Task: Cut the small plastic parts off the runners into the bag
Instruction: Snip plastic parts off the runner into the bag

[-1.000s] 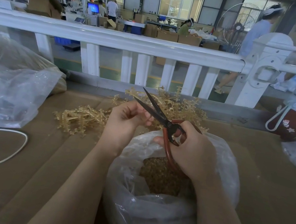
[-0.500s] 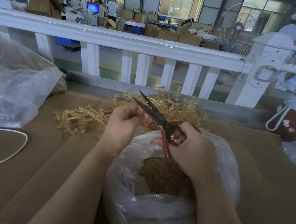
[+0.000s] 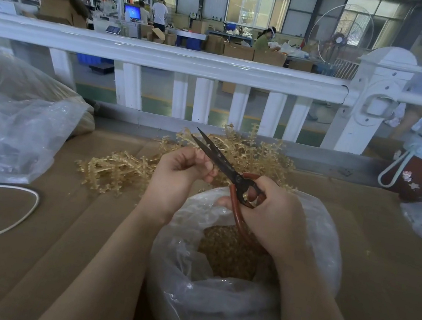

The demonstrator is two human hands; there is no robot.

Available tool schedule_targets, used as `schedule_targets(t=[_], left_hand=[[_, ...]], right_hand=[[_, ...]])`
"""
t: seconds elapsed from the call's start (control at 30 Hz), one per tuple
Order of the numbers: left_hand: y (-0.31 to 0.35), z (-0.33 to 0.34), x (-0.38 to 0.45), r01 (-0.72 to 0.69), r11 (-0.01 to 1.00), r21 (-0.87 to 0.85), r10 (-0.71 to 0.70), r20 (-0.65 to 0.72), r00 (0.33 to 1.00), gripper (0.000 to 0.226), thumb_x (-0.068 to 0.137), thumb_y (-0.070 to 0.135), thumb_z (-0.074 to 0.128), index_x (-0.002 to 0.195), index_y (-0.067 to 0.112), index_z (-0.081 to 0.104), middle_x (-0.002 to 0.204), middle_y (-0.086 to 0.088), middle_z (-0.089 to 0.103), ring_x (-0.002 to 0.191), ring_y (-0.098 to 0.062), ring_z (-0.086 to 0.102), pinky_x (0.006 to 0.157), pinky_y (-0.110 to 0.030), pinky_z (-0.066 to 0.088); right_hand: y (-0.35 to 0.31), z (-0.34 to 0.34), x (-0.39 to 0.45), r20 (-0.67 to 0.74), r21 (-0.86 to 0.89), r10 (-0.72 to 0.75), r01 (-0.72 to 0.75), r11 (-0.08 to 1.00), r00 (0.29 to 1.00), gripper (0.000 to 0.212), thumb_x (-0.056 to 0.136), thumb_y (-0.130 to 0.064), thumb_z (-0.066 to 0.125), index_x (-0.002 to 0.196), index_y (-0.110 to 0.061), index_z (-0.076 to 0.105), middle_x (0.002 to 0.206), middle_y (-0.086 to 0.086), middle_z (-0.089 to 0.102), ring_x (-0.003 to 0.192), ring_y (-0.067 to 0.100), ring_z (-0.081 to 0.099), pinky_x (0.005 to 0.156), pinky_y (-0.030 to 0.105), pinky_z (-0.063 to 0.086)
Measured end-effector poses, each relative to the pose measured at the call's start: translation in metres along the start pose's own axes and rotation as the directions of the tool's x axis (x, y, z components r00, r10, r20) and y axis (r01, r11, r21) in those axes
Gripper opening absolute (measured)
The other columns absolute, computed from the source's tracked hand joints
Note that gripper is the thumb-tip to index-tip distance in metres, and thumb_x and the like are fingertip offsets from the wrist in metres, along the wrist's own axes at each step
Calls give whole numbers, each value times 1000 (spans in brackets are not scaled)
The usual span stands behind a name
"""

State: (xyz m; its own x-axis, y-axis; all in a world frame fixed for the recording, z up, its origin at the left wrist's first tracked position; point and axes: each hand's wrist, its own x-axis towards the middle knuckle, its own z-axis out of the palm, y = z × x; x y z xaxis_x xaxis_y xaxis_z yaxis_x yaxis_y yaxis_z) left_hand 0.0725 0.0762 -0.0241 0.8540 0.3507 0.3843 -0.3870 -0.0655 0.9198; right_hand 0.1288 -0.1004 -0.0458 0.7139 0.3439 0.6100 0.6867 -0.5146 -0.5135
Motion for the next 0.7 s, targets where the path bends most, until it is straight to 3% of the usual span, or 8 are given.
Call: schedule_targets(t=[0.07,0.17,0.23,0.3,0.4,0.57,0.7], left_hand=[[2,0,0,42,997,-66,-42,4,999,11,93,-7,55,85,-5,63,77,-12,65,71,-20,59,76,-27,54],[6,-1,1,173,956,-235,-187,-36,982,18,90,-1,62,77,7,72,78,-9,72,68,-16,67,72,-25,57],[8,0,2,229,937,-265,-245,-27,969,19,85,2,67,72,13,77,78,-9,75,67,-15,70,68,-23,57],[9,3,1,265,934,-238,-268,21,963,13,81,6,72,74,15,79,81,-9,76,70,-14,72,67,-23,57],[8,8,-2,291,950,-110,-282,91,955,10,75,11,78,74,21,81,92,-3,78,76,-14,67,71,-24,53],[6,16,-4,286,957,41,-289,99,952,20,79,11,78,70,29,80,94,6,78,75,-4,63,65,-20,48],[6,17,-5,255,967,21,-256,123,959,24,80,7,77,68,28,79,91,6,78,71,4,66,57,-11,46]], right_hand=[[1,0,0,-1,17,27,-27,999,1000,43,60,-85,64,70,-47,44,63,-24,53,63,-4,58,54,9,39],[2,2,0,35,52,94,-96,994,995,50,60,-84,68,76,-37,61,68,-20,62,76,-5,60,54,11,39],[2,3,1,47,115,143,-148,982,989,52,62,-82,69,77,-32,65,75,-25,65,71,-3,61,53,11,37],[1,4,3,44,204,193,-198,959,980,39,69,-70,73,73,-33,65,72,-24,67,65,-1,63,53,13,42],[0,5,7,93,335,303,-316,888,949,19,80,-41,79,74,-25,72,70,-9,73,62,8,68,60,35,59],[-5,1,11,181,511,324,-371,775,928,10,84,-23,79,76,-18,76,67,-3,74,60,6,70,54,14,50],[-8,1,13,219,553,311,-380,741,925,9,85,-11,79,80,-18,75,70,-1,76,64,8,73,57,13,51]])
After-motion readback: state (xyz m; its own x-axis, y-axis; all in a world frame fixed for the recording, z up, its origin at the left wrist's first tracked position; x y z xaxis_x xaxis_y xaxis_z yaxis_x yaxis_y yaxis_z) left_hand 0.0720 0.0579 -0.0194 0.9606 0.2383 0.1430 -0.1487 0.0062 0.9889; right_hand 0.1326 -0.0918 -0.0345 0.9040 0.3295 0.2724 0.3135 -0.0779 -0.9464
